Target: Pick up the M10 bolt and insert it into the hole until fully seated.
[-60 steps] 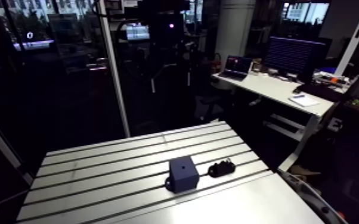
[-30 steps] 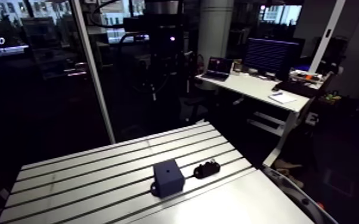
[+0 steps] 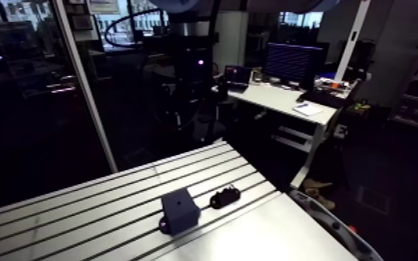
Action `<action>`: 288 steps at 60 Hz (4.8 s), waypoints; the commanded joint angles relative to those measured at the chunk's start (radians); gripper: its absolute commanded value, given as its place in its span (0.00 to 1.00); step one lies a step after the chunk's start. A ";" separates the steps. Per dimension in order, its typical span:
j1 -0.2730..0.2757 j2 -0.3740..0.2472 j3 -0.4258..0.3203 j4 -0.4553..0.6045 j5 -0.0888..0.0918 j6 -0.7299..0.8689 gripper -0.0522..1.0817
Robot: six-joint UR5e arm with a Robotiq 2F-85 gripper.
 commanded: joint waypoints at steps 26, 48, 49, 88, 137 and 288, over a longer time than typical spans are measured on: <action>-0.066 0.068 0.065 -0.115 0.018 -0.061 0.07; -0.079 0.089 0.072 -0.138 0.017 -0.066 0.22; -0.079 0.090 0.070 -0.138 0.017 -0.066 0.24; -0.108 0.130 0.079 -0.177 0.015 -0.097 0.37; -0.114 0.168 0.124 -0.225 0.008 -0.100 0.44; -0.151 0.255 0.171 -0.296 -0.032 -0.131 0.53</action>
